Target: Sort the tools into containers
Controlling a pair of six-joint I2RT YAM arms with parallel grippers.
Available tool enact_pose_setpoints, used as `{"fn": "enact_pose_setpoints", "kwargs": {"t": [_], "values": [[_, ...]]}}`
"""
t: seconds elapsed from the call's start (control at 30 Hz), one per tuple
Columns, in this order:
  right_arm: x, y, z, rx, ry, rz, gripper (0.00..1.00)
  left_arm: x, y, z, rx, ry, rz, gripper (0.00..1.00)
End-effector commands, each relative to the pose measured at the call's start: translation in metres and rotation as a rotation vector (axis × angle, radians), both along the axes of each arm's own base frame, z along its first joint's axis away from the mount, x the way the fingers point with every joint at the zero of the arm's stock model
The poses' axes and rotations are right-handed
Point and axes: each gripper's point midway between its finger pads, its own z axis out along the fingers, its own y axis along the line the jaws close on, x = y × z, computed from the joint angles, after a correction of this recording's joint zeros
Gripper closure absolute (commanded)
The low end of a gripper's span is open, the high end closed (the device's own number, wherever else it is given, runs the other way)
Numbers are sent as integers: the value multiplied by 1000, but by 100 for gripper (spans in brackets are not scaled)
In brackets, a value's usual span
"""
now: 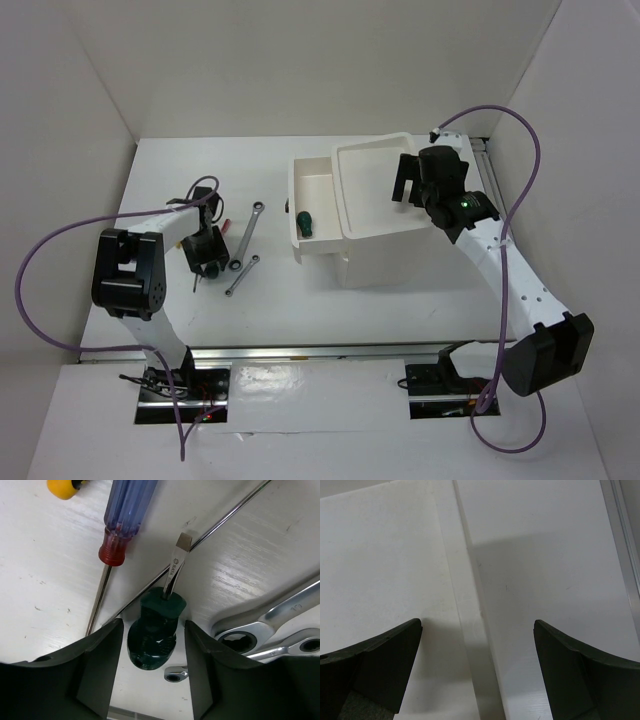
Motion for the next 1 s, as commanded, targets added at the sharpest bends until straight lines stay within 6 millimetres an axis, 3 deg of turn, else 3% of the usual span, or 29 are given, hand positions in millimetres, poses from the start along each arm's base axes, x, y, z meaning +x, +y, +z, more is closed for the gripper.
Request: {"fn": "enact_pose_setpoints", "kwargs": {"t": [0.0, 0.13, 0.17, 0.2, 0.27, 0.33, 0.47, 0.5, 0.57, 0.63, 0.7, 0.73, 0.83, 0.87, 0.97], "values": [[-12, -2, -9, -34, 44, 18, 0, -5, 7, 1, 36, 26, -2, 36], [-12, -2, -9, -34, 44, 18, 0, -7, 5, 4, 23, 18, -13, 61], [-9, -1, -8, -34, 44, 18, 0, -2, 4, 9, 21, -2, -13, 74], [-9, -1, -8, -34, 44, 18, 0, 0, 2, 13, 8, -6, -14, 98], [-9, -1, -8, -34, 44, 18, 0, 4, -1, 30, -6, -44, -4, 100], [-9, -1, -8, -34, 44, 18, 0, 20, -4, 55, 1, -136, -17, 100], [-10, -3, -12, -42, 51, 10, 0, 44, -15, 140, -48, -368, -35, 100], [-11, -4, -9, -39, 42, 10, 0, 53, -30, 182, -114, -483, -68, 100], [-10, -3, -12, -42, 51, 10, 0, 62, -52, 225, -216, -613, -125, 100], [-9, -3, -15, -45, 59, 10, 0, 70, -95, 281, -412, -785, -254, 100], [-8, -3, -11, -42, 49, 10, 0, 68, -126, 312, -547, -845, -307, 100], [-8, -3, -11, -42, 49, 10, 0, 62, -154, 328, -613, -872, -369, 100], [-10, -5, -12, -47, 50, 3, 0, 63, -203, 351, -769, -906, -464, 100], [-10, -5, -12, -48, 50, 3, 0, 65, -226, 342, -810, -862, -499, 100], [-10, -7, -12, -52, 49, -5, 0, 65, -265, 345, -843, -855, -561, 100]]}}
